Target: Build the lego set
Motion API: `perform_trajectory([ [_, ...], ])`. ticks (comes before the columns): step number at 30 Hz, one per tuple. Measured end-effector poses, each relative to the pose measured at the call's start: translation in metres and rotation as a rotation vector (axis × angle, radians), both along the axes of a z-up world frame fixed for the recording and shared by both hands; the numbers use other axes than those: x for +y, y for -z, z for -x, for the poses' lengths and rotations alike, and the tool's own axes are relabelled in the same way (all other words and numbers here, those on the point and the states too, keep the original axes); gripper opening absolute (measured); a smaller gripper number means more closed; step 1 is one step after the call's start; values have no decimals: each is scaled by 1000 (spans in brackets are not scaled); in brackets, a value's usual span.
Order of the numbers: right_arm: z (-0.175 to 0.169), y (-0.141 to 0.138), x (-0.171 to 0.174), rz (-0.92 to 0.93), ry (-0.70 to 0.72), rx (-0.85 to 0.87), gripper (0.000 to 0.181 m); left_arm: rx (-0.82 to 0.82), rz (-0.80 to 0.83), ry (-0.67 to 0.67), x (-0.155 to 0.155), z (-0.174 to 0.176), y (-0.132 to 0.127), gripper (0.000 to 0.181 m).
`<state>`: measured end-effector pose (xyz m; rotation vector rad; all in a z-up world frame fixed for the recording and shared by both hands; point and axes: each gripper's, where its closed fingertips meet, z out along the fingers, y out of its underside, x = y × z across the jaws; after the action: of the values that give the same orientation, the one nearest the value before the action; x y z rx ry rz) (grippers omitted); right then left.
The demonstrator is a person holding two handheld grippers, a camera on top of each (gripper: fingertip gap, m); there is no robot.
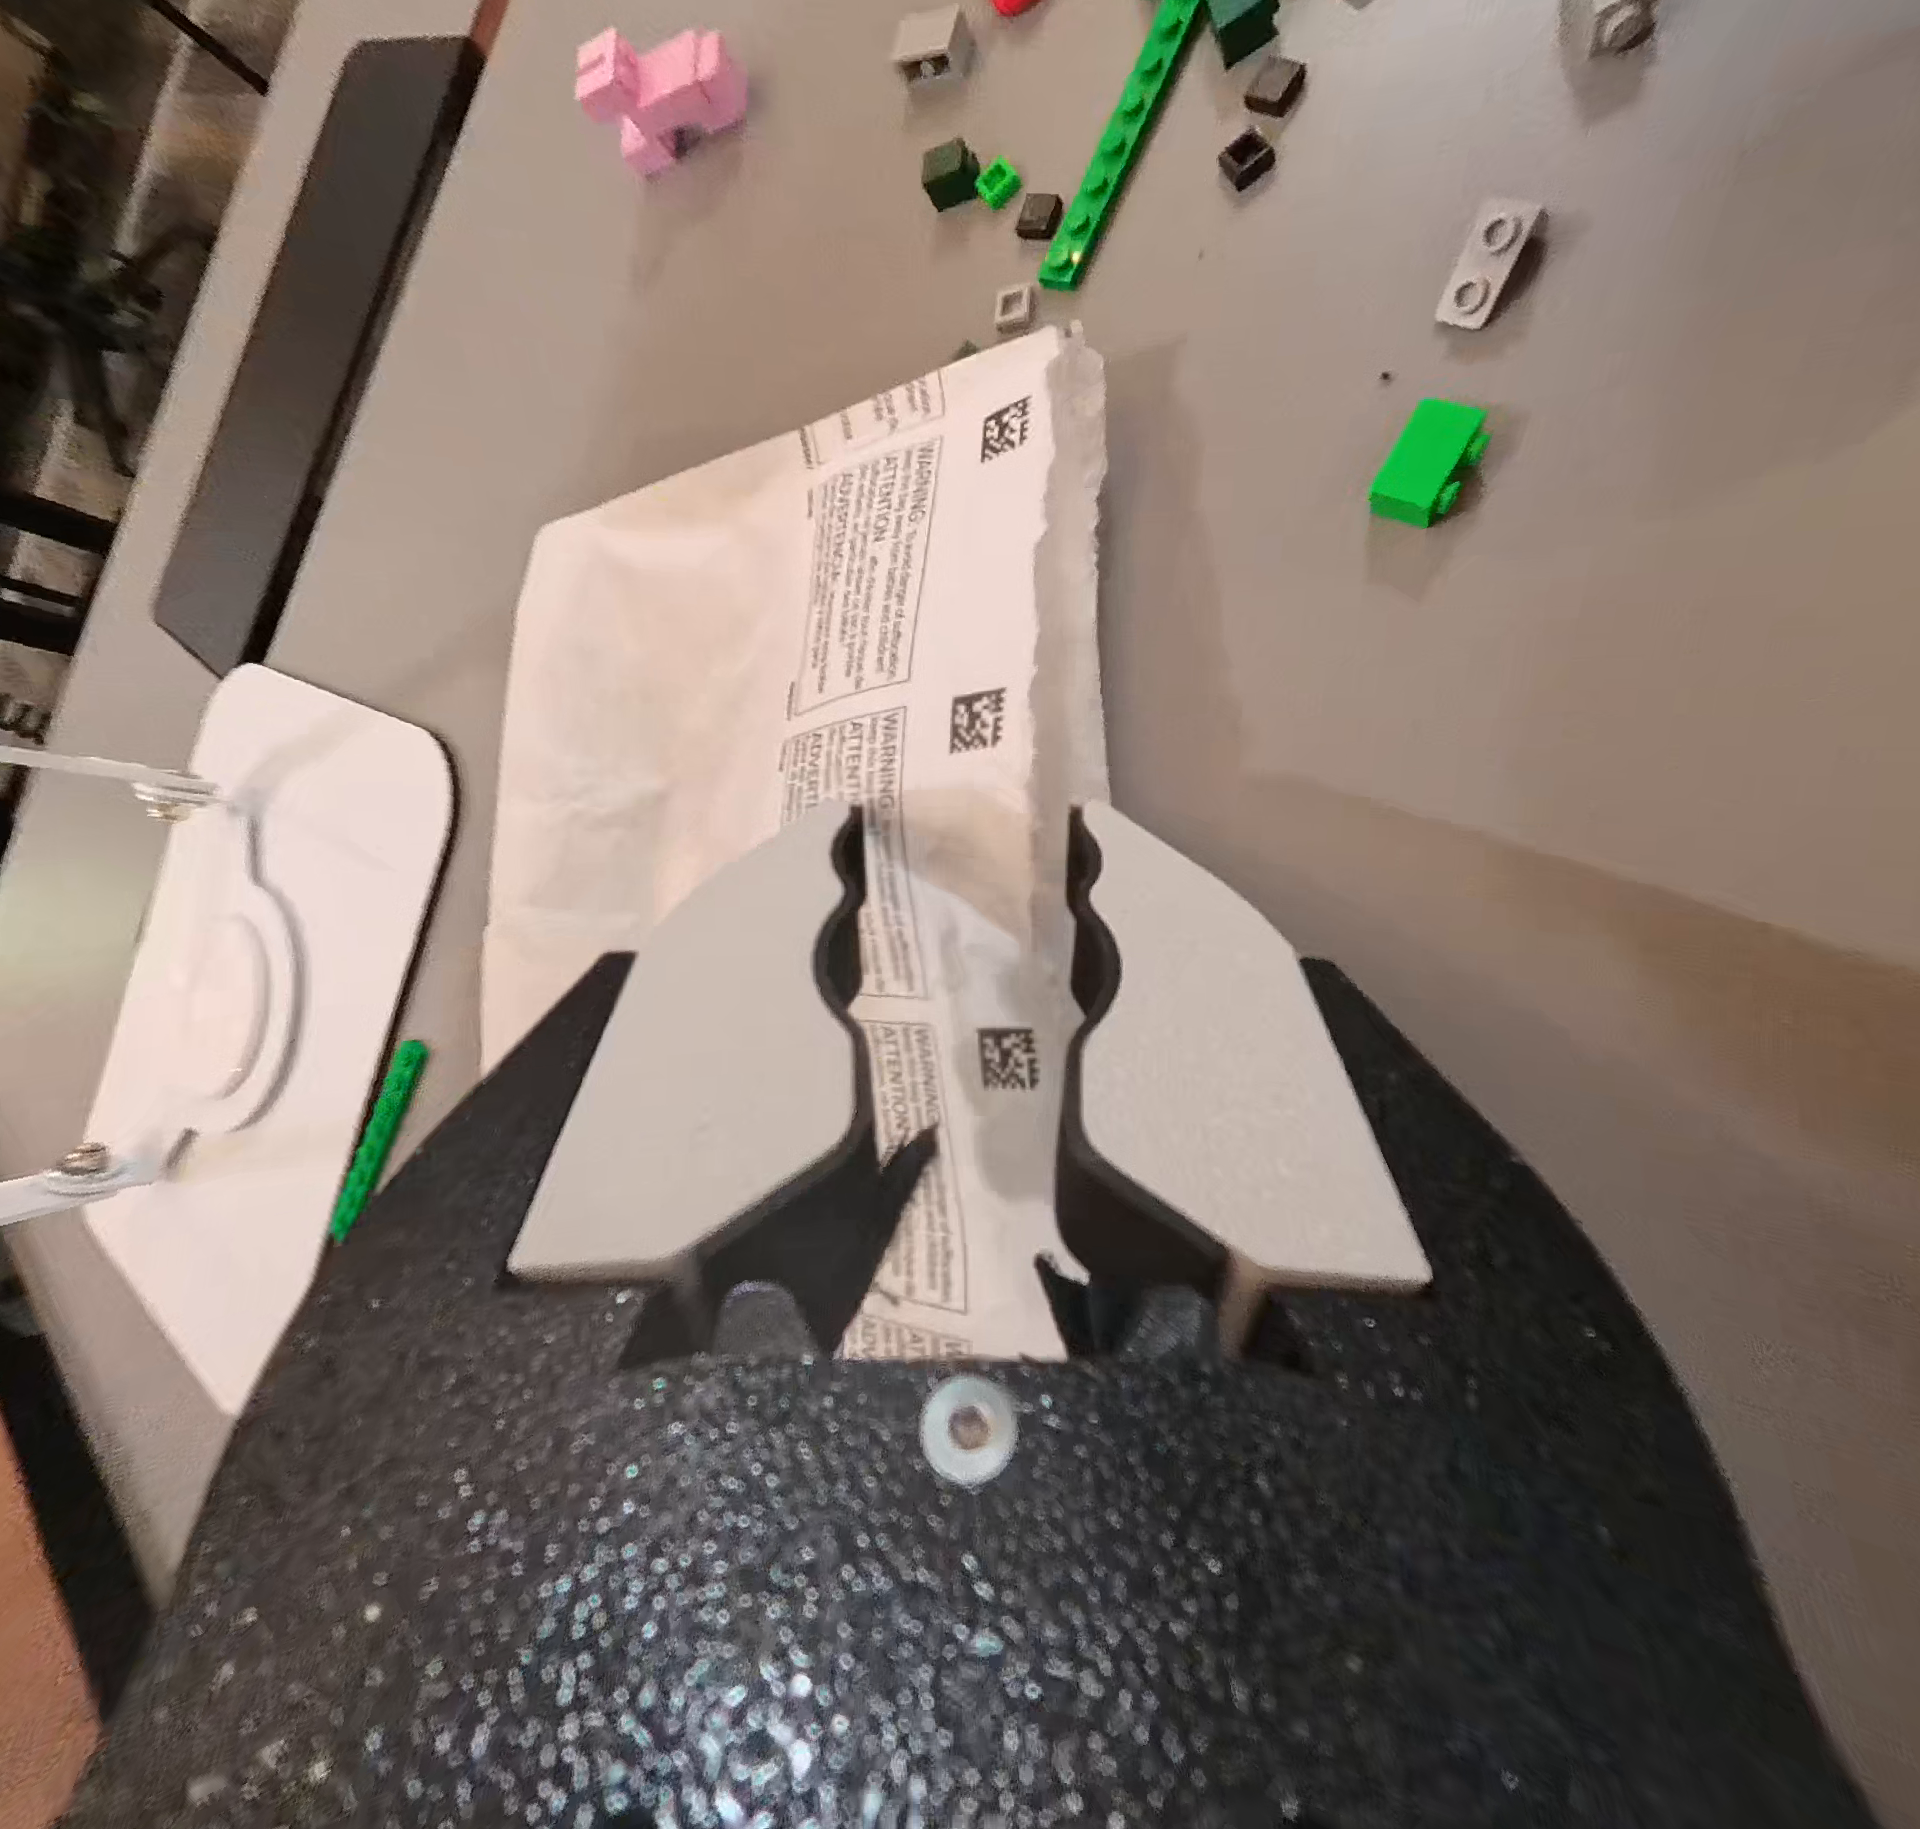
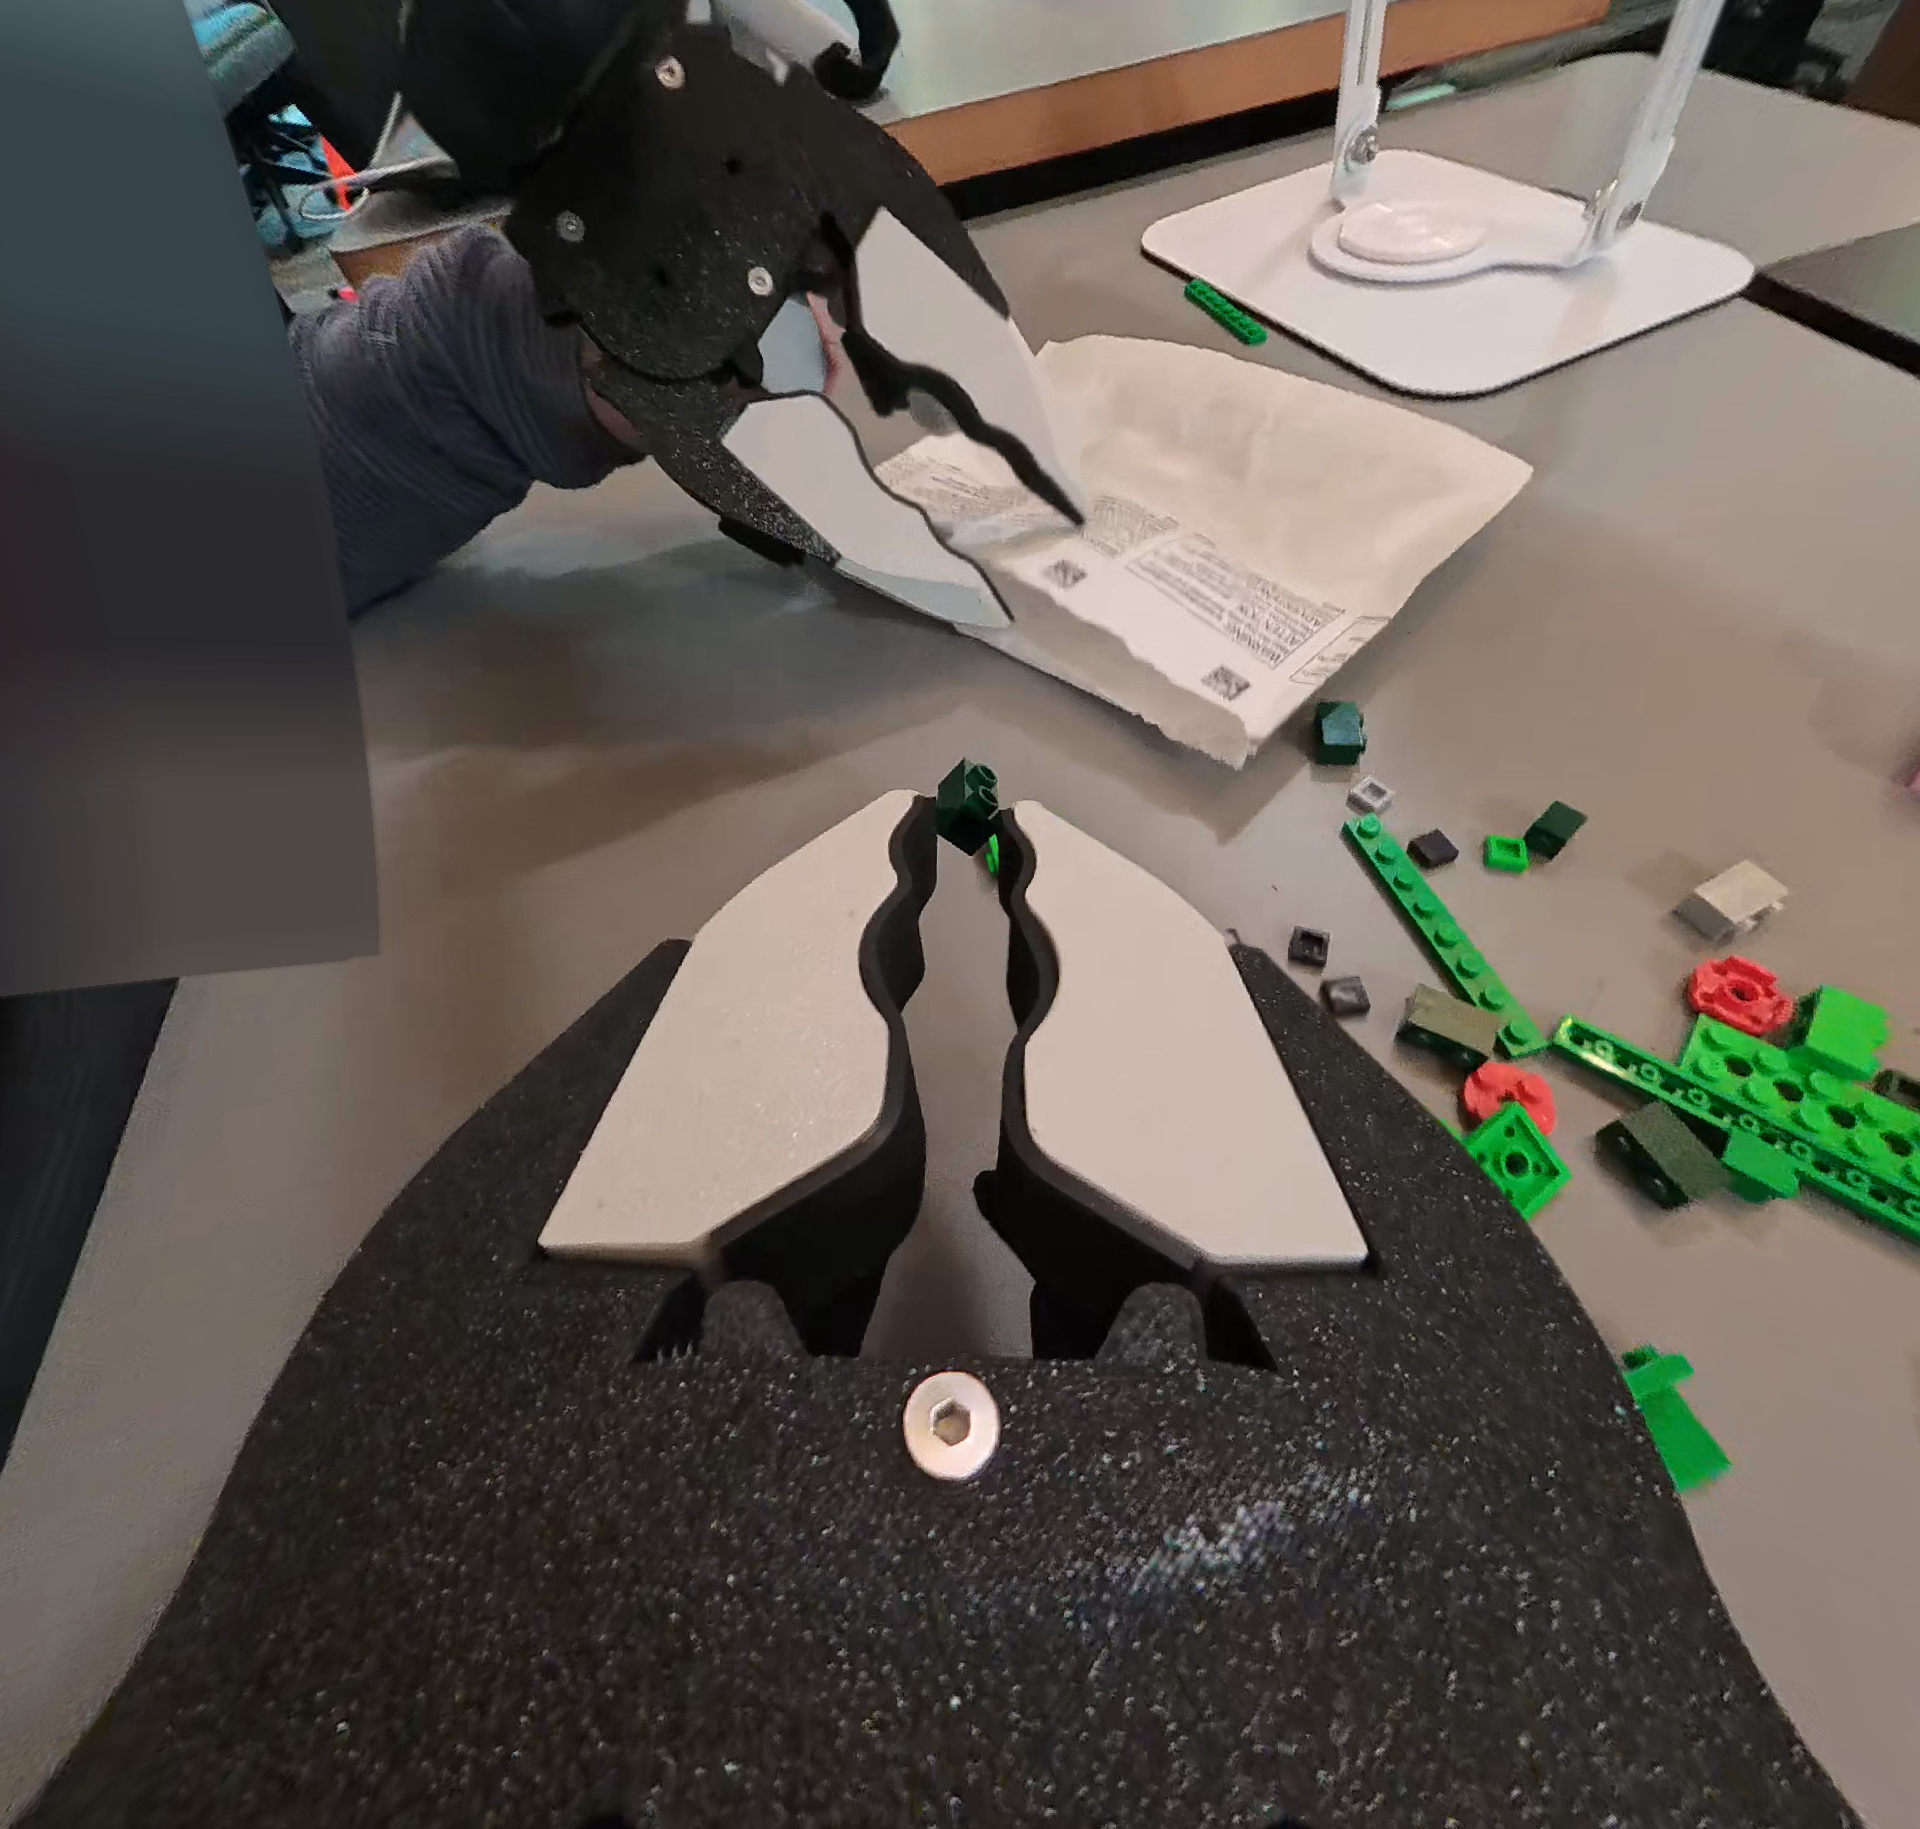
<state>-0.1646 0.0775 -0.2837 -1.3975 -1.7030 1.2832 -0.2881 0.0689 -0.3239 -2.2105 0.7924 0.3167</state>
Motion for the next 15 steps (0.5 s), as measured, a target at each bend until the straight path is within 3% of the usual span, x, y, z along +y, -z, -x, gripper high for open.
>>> perform_trajectory([
  [1,2,-2,-1,-13,3,14,10,-14,12,-2,-1,0,1,33],
  [9,50,-23,-12,-291,76,132,10,-191,-121,-91,5,-2,-40,0],
  [15,84,-26,-8,-565,164,100,11,-256,-171,-131,5,-3,-59,0],
])
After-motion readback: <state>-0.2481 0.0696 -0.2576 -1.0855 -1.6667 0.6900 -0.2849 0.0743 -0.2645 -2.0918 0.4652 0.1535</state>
